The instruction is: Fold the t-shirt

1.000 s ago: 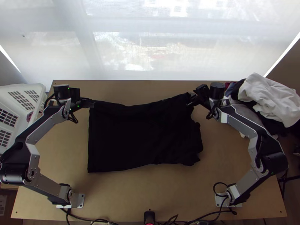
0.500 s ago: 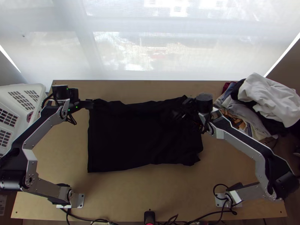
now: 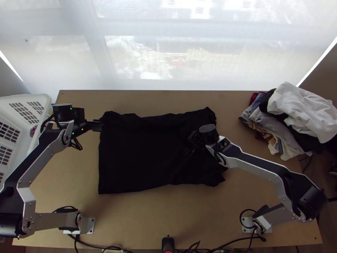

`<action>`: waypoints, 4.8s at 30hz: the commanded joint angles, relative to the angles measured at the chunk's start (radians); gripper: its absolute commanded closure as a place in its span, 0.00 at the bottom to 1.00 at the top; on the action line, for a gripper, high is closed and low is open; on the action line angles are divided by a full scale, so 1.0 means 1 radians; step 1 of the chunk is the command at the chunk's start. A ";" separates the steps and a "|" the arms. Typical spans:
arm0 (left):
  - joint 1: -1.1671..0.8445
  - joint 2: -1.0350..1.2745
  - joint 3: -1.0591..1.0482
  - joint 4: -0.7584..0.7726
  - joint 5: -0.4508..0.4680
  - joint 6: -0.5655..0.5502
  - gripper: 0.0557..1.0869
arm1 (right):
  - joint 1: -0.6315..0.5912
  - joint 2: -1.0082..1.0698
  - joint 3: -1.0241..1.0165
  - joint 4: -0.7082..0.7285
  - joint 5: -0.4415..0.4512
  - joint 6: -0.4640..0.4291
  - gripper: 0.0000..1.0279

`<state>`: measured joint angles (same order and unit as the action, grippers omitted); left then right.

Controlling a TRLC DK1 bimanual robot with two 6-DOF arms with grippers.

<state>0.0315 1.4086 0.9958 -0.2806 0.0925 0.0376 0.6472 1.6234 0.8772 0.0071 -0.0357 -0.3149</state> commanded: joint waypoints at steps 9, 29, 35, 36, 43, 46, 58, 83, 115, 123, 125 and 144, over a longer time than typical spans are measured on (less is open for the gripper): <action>0.007 -0.057 -0.031 -0.029 0.000 0.024 0.09 | -0.063 0.214 0.086 0.096 0.008 -0.032 0.15; -0.005 -0.011 0.021 -0.025 0.001 0.045 0.09 | -0.093 0.178 0.236 0.001 0.056 -0.069 0.97; -0.050 0.000 0.035 -0.035 0.006 0.007 0.09 | -0.061 0.164 0.207 -0.039 0.056 -0.056 0.79; -0.067 -0.008 0.026 -0.038 0.006 0.005 0.09 | -0.060 0.161 0.203 -0.047 0.056 -0.055 0.71; -0.209 -0.103 -0.022 -0.170 0.062 0.015 0.09 | -0.095 0.004 0.141 -0.151 0.059 -0.018 0.14; -0.259 -0.174 -0.056 -0.272 0.102 0.054 0.09 | -0.127 -0.117 0.078 -0.223 0.057 -0.030 0.10; -0.275 -0.344 -0.123 -0.697 0.133 0.361 0.09 | -0.112 -0.557 -0.112 -0.579 0.057 -0.087 0.10; -0.397 -0.207 -0.283 -0.709 0.102 0.338 0.17 | -0.037 -0.556 -0.153 -0.605 0.057 -0.104 0.10; -0.254 -0.250 -0.102 -0.664 0.107 0.324 0.96 | -0.032 -0.413 -0.080 -0.605 0.056 -0.184 0.97; -0.196 -0.350 0.000 -0.750 0.121 0.326 0.96 | -0.044 -0.490 0.089 -0.820 0.042 -0.194 0.97; -0.179 -0.373 0.010 -0.772 0.130 0.331 0.96 | -0.035 -0.493 0.134 -0.906 0.020 -0.191 0.97; -0.133 -0.477 -0.097 -1.036 0.216 0.470 0.96 | 0.155 -0.435 0.094 -1.293 -0.181 -0.107 0.97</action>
<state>-0.0986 0.9424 0.9749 -1.2388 0.2993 0.4522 0.7578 1.1599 1.0451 -1.2594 -0.1757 -0.4454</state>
